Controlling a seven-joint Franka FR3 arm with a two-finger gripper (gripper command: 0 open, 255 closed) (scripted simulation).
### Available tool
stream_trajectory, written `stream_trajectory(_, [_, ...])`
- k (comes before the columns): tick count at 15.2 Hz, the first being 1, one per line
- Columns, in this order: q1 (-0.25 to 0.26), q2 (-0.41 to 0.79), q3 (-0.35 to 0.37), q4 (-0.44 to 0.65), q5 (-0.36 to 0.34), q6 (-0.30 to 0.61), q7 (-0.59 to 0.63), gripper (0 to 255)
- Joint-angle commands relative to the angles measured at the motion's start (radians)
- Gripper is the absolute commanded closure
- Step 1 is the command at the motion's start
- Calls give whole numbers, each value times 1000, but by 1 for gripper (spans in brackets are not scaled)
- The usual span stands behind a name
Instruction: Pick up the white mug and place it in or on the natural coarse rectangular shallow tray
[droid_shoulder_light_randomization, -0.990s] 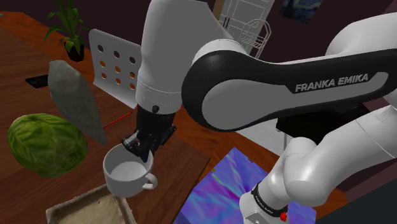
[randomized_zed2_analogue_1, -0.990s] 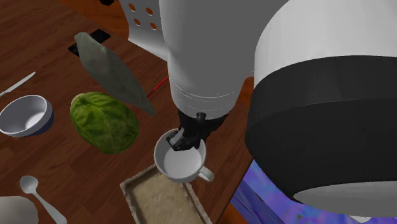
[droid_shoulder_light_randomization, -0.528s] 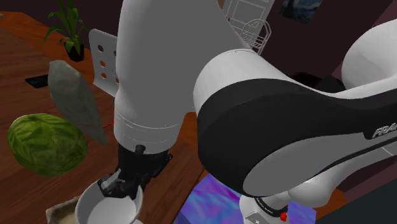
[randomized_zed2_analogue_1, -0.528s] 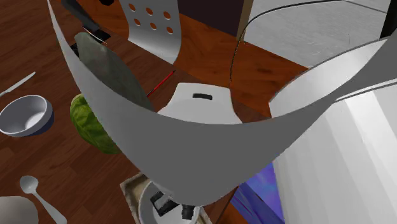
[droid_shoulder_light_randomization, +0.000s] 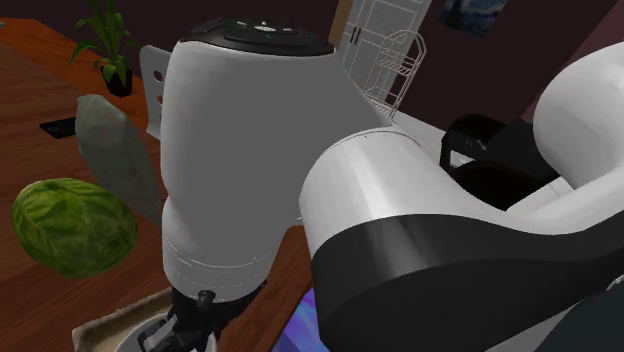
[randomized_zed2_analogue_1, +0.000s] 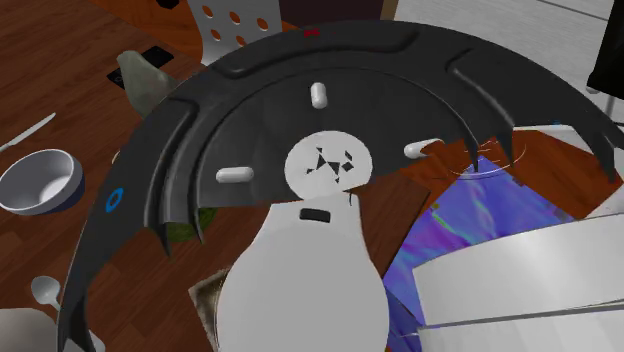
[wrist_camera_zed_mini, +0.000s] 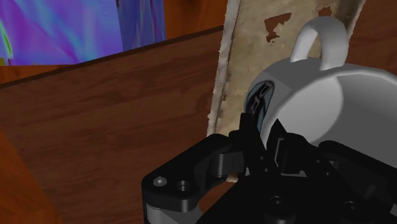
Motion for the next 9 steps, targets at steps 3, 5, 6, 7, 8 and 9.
stream_trajectory(3, [-1, 24, 15, -36, -11, 57, 12, 255])
stream_trajectory(5, [-2, 37, 21, -53, -18, 85, 18, 255])
stream_trajectory(6, [-2, 44, 24, -62, -21, 99, 20, 255])
stream_trajectory(7, [-3, 51, 27, -70, -25, 114, 24, 255])
stream_trajectory(8, [-4, 58, 30, -79, -30, 128, 27, 255])
stream_trajectory(9, [-5, 66, 33, -87, -35, 142, 30, 255])
